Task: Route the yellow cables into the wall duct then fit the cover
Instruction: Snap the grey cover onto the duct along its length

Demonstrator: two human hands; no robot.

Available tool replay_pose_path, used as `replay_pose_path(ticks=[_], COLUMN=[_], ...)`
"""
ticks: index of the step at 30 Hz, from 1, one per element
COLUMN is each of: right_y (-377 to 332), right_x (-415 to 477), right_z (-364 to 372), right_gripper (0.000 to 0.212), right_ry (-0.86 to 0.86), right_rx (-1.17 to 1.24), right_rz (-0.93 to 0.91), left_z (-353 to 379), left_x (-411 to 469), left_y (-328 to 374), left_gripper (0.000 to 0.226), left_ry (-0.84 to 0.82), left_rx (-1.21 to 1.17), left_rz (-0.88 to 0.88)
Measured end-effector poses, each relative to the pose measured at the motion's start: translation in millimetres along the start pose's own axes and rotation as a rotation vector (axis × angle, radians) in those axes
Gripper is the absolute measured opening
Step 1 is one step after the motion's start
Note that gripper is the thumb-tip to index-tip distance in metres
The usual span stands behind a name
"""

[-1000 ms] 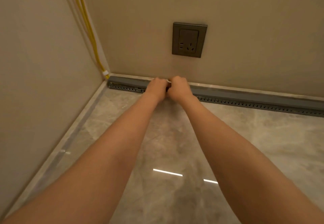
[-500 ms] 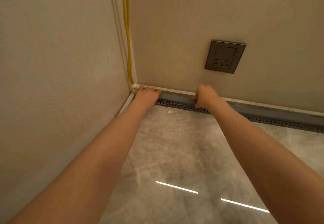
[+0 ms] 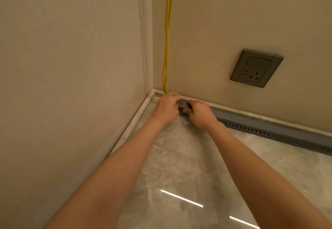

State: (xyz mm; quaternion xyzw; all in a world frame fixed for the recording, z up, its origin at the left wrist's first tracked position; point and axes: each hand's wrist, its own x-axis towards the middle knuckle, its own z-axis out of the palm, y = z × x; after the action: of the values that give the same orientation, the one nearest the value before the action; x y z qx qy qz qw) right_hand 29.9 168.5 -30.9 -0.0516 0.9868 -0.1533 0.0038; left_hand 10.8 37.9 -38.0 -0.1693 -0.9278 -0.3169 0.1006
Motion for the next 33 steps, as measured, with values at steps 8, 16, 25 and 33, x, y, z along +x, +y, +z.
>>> replay_pose_path(ticks=[8,16,25,33], right_y=[9.4,3.1,-1.9,-0.5], right_x=[-4.6,-5.0,-4.3,-3.4], right_z=[-3.0,-2.1,6.2,9.0], right_gripper=[0.029,0.038,0.037,0.044], right_ry=[0.001,-0.01,0.022,0.033], right_rx=[-0.11,-0.155,-0.154,-0.107], right_rz=[0.02,0.007,0.029,-0.015], left_z=[-2.0,1.3,5.5,10.2], left_x=[10.1,22.8,20.8,18.0], left_y=[-8.4,-5.9,-19.7,-26.3], left_gripper=[0.028,0.027,0.015,0.019], left_ry=[0.056,-0.093,-0.041,-0.022], left_rx=[-0.549,-0.606,-0.758,-0.733], left_rz=[-0.711,-0.661,-0.691,-0.586])
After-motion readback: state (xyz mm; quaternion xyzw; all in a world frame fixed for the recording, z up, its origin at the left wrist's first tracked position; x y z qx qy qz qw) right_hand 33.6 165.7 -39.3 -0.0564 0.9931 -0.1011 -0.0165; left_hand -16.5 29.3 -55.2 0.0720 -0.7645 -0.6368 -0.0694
